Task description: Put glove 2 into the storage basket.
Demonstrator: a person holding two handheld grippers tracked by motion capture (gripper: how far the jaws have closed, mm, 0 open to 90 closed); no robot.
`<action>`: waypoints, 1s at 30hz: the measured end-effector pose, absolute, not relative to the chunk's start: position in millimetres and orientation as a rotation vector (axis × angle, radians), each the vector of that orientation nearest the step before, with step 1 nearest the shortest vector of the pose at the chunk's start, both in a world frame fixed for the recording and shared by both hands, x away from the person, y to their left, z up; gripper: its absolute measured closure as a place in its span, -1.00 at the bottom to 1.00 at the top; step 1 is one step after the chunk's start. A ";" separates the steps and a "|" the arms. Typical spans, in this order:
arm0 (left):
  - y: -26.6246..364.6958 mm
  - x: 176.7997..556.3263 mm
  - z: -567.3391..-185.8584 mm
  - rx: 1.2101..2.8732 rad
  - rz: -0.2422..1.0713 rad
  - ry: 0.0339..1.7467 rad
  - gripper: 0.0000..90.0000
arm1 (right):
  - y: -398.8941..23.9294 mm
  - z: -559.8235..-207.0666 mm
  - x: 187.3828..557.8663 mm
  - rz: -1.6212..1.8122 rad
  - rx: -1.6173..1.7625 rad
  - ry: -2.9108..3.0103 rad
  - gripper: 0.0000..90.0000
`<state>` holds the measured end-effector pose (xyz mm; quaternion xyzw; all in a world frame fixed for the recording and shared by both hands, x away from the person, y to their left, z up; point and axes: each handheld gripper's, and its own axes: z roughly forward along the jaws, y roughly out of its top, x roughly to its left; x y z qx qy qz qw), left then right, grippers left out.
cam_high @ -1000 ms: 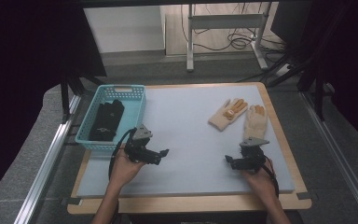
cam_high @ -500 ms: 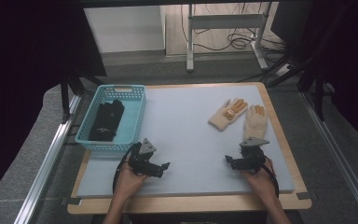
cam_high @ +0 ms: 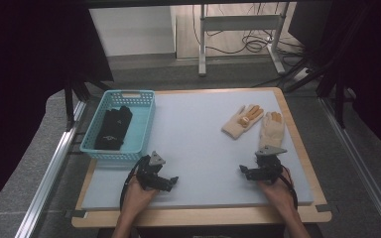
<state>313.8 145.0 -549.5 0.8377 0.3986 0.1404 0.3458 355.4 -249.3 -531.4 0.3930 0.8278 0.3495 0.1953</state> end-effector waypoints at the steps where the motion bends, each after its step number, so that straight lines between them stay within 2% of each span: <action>1: 145.0 313.8 -549.5 2.174 0.364 1.035 -0.99 | -249.3 -531.4 355.4 0.979 1.101 2.320 -0.61; 10: 145.7 314.0 -549.5 2.170 0.367 1.038 -0.97 | -252.0 -529.1 355.7 0.991 1.107 2.328 -0.60; 17: 145.6 313.7 -549.6 2.166 0.365 1.045 -0.97 | -262.8 -511.3 364.1 1.016 1.116 2.308 -0.57; 20: 145.6 313.7 -549.6 2.166 0.365 1.045 -0.96 | -272.5 -498.5 376.0 1.041 1.129 2.284 -0.53; 30: 145.6 313.7 -549.7 2.164 0.366 1.046 -0.96 | -304.7 -490.1 414.2 0.986 1.223 2.216 -0.33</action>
